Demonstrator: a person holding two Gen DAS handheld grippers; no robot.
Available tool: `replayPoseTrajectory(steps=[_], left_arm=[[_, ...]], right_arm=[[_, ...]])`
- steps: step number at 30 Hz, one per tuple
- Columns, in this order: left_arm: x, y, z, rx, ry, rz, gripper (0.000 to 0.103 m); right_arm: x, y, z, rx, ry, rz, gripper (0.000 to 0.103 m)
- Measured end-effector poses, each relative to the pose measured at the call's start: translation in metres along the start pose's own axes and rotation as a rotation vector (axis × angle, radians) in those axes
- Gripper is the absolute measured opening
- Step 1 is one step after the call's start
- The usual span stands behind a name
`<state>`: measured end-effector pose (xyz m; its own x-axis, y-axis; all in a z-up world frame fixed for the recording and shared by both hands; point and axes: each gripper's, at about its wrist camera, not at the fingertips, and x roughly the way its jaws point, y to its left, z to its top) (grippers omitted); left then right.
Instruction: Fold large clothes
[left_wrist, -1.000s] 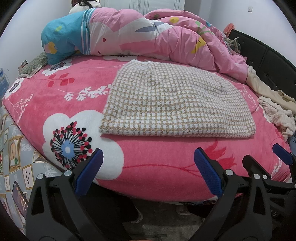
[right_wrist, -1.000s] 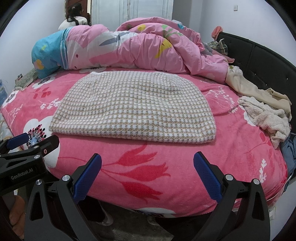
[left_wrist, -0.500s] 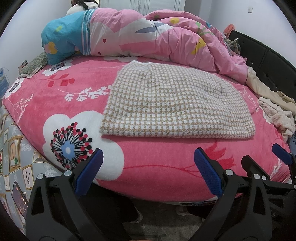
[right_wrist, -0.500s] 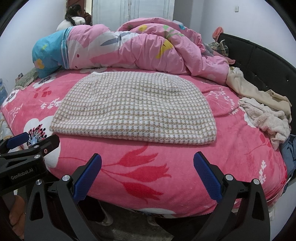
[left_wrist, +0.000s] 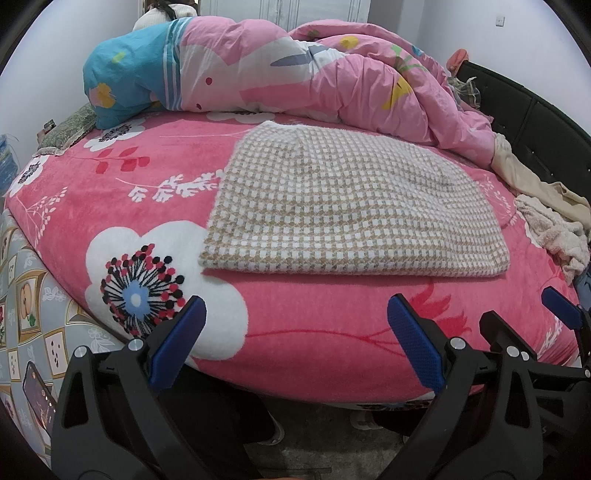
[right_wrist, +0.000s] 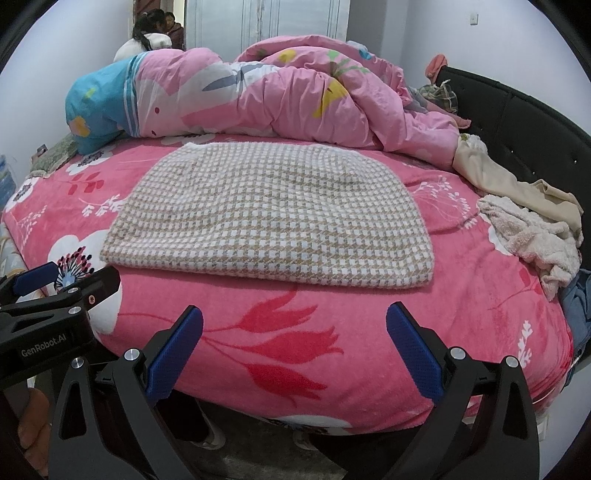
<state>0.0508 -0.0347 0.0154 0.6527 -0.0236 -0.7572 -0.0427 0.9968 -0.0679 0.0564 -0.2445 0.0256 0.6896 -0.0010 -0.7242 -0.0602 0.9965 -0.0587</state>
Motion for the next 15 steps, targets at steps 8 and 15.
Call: replayPoseTrajectory(steps=[8, 15], left_arm=[[-0.0003, -0.0012, -0.0002, -0.002, 0.003, -0.002, 0.095], [-0.0001, -0.0007, 0.0001, -0.003, 0.002, -0.002, 0.095]], right_arm=[[0.0012, -0.0007, -0.0003, -0.005, 0.001, 0.002, 0.097], [0.001, -0.0011, -0.0003, -0.005, 0.002, 0.002, 0.097]])
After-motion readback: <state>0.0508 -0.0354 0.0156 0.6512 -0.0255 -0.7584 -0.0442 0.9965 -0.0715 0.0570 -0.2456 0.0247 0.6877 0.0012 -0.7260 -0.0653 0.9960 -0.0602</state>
